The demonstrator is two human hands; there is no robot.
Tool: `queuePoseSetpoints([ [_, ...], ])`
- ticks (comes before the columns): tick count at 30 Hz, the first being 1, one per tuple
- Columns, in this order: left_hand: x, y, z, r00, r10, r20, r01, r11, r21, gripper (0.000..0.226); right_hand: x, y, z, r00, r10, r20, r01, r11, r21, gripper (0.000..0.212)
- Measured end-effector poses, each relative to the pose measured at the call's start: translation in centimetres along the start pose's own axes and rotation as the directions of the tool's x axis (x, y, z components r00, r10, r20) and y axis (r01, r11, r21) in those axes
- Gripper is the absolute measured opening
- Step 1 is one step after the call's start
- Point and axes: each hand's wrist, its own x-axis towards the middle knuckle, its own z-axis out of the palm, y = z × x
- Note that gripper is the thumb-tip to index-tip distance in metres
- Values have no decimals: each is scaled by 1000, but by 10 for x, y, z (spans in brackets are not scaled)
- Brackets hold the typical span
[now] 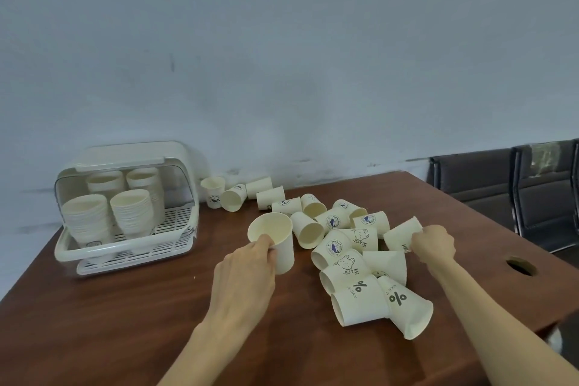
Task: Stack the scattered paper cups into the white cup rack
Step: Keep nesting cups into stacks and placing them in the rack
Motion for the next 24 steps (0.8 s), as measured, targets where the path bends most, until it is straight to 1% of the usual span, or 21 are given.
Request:
queuePoseSetpoints([
  [4, -1, -2, -4, 1000, 1, -10, -1, 1000, 14, 16, -13, -14, -13, 979, -177, -100, 171, 983, -59, 33],
  [7, -2, -5, -6, 1000, -19, -14, 19, 1000, 10, 16, -34, -30, -20, 929, -344, -136, 331, 937, -106, 32],
  [11, -3, -13, -10, 999, -40, -27, 40, 999, 19, 14, -70, -56, -23, 858, -500, -116, 484, 863, -142, 27],
  [15, -7, -29, -19, 996, -69, -57, 70, 997, 15, 16, -109, -80, -19, 779, -623, -75, 610, 780, -136, 24],
  [19, -12, -50, -30, 989, -101, -105, 101, 995, -6, 16, -144, -99, -5, 672, -738, -64, 732, 675, -95, 21],
  [24, -22, -78, -46, 977, -151, -148, 150, 989, -18, 13, -180, -115, 21, 542, -840, -11, 839, 542, -46, 17],
])
